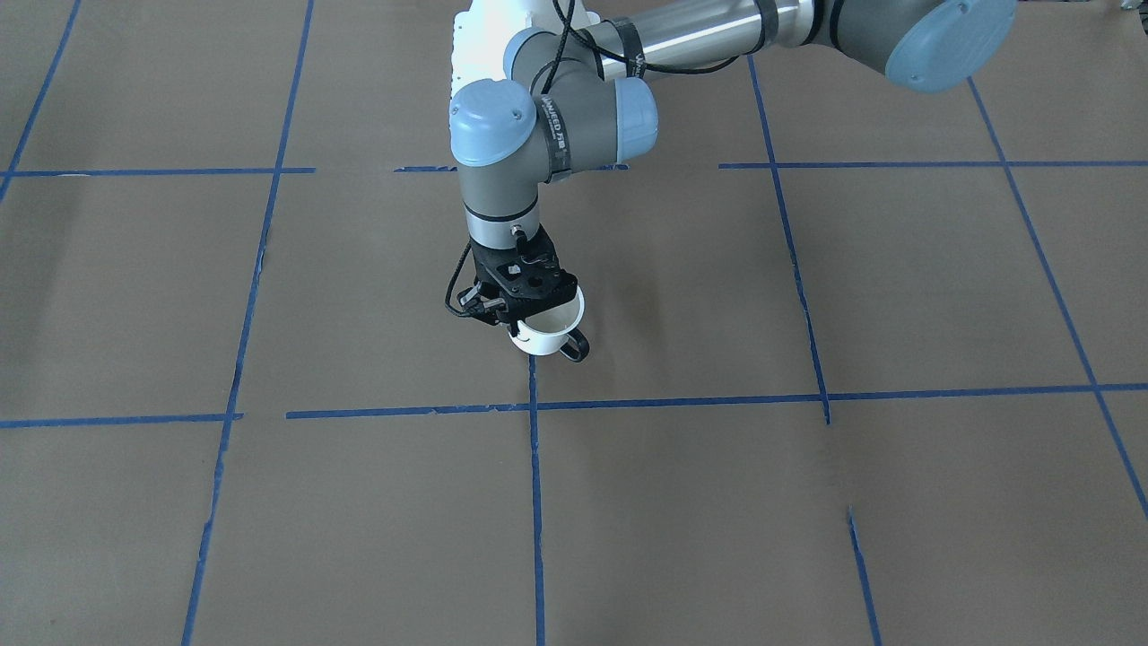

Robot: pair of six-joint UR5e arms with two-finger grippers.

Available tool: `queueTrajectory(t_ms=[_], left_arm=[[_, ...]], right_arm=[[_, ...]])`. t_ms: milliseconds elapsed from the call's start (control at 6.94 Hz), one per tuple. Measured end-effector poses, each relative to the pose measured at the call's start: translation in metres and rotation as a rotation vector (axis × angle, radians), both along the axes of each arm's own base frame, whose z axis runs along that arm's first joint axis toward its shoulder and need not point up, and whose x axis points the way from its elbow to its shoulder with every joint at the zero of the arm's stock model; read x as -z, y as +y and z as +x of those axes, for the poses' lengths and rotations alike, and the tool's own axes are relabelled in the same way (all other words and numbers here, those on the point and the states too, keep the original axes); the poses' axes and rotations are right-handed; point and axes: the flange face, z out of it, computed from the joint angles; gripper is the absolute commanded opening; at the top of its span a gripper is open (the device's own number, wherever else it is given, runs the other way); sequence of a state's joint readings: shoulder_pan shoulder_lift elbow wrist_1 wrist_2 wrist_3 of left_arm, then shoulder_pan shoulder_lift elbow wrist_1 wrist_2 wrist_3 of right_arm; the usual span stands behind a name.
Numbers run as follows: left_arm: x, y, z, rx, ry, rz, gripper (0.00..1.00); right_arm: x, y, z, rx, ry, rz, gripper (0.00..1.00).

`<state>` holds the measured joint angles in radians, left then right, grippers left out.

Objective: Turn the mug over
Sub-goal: 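Rotate the mug upright with the left gripper and lower it onto the table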

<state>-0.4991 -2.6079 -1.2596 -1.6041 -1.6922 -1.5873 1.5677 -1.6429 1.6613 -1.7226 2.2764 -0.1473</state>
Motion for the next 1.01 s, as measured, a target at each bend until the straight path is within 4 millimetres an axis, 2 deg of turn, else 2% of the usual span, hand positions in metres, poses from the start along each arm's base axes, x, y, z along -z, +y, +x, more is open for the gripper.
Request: queueTrajectory(t_ms=[288, 1008], left_arm=[[-0.001, 0.008, 0.012, -0.02, -0.038, 0.008, 0.0], [0.012, 0.01, 0.023, -0.015, -0.081, 0.018, 0.0]], right_arm=[[0.0, 0.0, 0.0, 0.0, 0.0, 0.0, 1.0], [0.0, 0.0, 0.0, 0.0, 0.0, 0.0, 1.0]])
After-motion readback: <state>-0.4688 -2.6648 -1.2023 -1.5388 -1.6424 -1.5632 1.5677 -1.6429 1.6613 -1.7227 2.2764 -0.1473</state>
